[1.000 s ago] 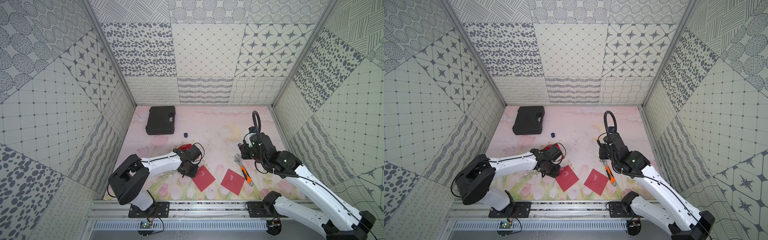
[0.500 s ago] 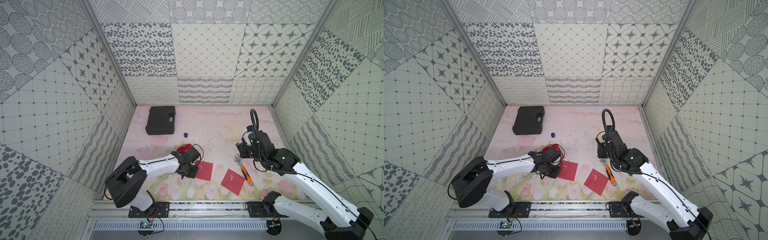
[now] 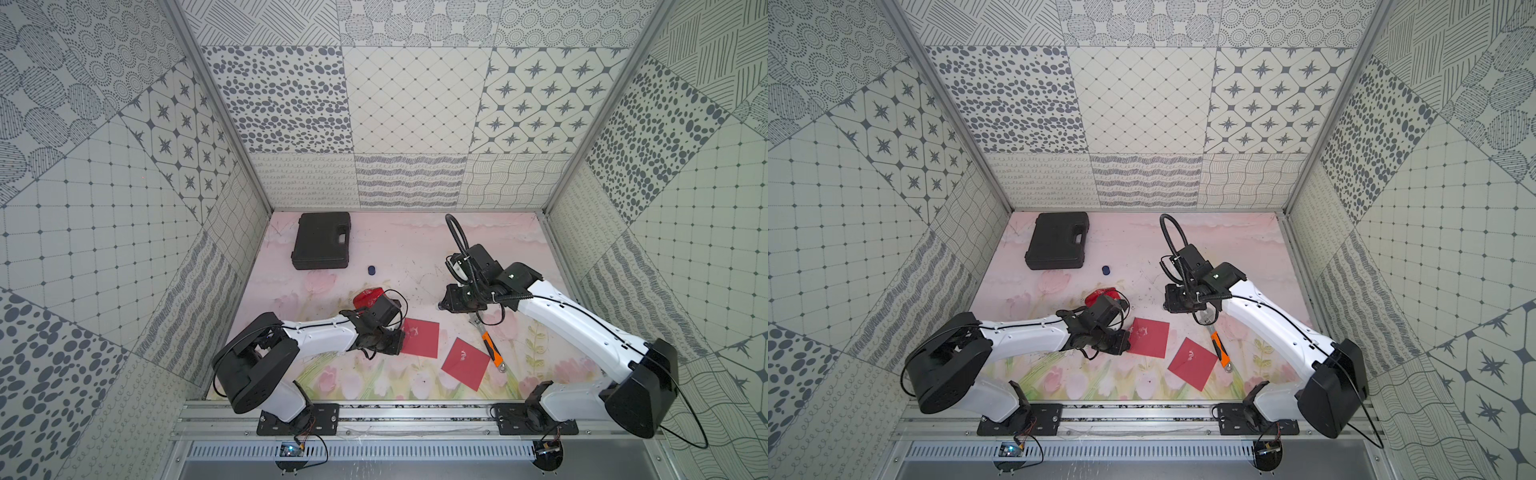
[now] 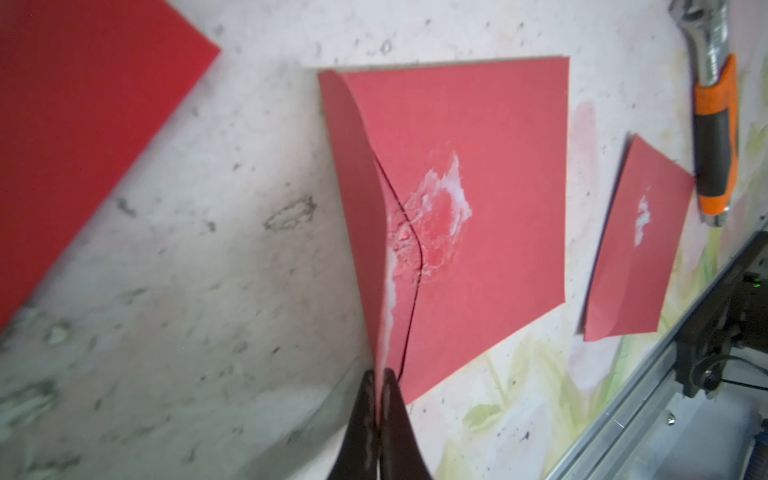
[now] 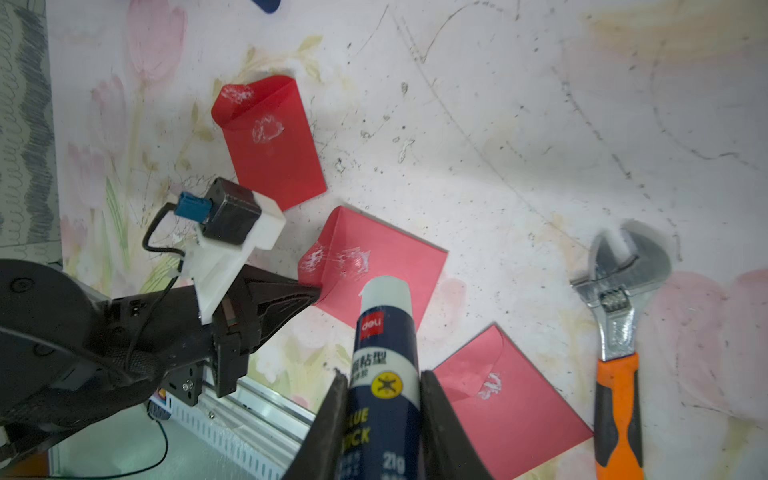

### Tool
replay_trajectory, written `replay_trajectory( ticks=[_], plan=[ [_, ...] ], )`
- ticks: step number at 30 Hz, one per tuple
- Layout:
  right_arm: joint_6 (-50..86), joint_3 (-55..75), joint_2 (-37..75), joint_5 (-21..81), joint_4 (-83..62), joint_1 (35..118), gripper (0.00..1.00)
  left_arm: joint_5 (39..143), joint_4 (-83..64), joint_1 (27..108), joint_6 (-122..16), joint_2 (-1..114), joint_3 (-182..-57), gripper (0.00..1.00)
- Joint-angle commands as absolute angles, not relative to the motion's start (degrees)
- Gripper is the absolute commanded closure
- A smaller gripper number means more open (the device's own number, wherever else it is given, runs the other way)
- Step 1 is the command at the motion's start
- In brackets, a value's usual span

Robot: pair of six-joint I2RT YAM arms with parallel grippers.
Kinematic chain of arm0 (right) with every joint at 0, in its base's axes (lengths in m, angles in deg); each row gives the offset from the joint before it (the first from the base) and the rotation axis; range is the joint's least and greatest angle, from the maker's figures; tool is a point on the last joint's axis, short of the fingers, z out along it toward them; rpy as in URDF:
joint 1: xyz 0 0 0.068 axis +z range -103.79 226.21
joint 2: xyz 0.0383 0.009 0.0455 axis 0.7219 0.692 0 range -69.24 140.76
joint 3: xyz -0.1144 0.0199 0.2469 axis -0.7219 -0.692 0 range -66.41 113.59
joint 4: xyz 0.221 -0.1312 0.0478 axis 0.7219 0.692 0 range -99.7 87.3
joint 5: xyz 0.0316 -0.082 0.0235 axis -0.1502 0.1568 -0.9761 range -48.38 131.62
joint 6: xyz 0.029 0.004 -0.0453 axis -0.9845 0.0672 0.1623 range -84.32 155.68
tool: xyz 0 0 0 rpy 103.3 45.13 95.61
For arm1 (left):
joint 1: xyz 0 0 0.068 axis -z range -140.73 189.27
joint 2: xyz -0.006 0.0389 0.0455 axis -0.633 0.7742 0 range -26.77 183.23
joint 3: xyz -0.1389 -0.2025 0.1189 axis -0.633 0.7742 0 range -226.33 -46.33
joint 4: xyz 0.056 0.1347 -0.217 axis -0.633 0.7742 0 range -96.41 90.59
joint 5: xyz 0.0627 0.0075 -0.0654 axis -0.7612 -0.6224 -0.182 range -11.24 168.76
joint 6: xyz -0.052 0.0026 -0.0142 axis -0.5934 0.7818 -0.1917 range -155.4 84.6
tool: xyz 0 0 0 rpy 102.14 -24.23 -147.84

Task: Seal the envelope with a glue stick
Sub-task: Move the envelope to the center of the board, then apply the envelope at the center of the board.

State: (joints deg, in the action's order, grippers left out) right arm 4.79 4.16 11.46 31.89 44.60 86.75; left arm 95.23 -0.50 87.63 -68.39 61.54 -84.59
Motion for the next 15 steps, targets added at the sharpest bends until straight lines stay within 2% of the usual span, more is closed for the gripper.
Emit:
replay_trajectory(
  ticks=[1,15],
  plan=[
    [3.93,7.79,15.47,29.55,46.76,89.72,1.0,100.13,-8.04,87.8,-69.37,65.9,-86.58,0.98],
    [0.18,7.25,28.2,34.36,43.77,92.05,1.0,103.58,-7.41,86.51,-71.63,69.95,-88.51,0.99]
  ],
)
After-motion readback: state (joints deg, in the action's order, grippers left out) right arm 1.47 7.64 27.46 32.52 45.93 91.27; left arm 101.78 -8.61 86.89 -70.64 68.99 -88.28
